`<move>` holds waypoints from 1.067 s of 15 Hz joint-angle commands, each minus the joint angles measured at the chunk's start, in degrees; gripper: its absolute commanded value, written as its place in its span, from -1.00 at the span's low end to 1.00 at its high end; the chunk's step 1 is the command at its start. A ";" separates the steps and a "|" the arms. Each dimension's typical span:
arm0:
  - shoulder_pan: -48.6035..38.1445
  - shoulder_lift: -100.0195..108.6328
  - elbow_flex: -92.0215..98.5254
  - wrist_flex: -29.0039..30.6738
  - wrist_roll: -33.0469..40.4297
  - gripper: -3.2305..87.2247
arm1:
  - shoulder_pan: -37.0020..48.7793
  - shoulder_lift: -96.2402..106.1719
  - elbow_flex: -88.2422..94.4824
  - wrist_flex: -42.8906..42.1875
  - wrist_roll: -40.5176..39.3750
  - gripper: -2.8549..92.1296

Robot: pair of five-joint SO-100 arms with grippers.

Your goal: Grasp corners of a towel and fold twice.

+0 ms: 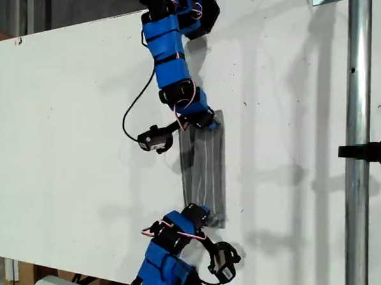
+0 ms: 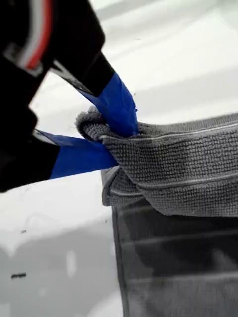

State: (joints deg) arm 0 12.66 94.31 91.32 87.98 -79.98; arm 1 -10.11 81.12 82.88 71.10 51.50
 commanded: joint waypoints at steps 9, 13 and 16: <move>-13.10 22.41 24.26 -12.04 3.69 -1.00 | 13.89 7.29 3.08 -4.39 -12.66 -0.94; -6.86 22.68 35.33 -25.75 -0.88 -0.99 | 8.88 0.18 4.57 -4.04 -6.94 -0.94; -6.15 22.94 40.87 -29.71 -3.08 -0.88 | 9.14 -3.43 5.27 -3.60 -4.83 -0.94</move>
State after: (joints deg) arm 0 5.71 115.05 132.01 58.97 -82.18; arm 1 -0.79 77.34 88.59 66.80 45.88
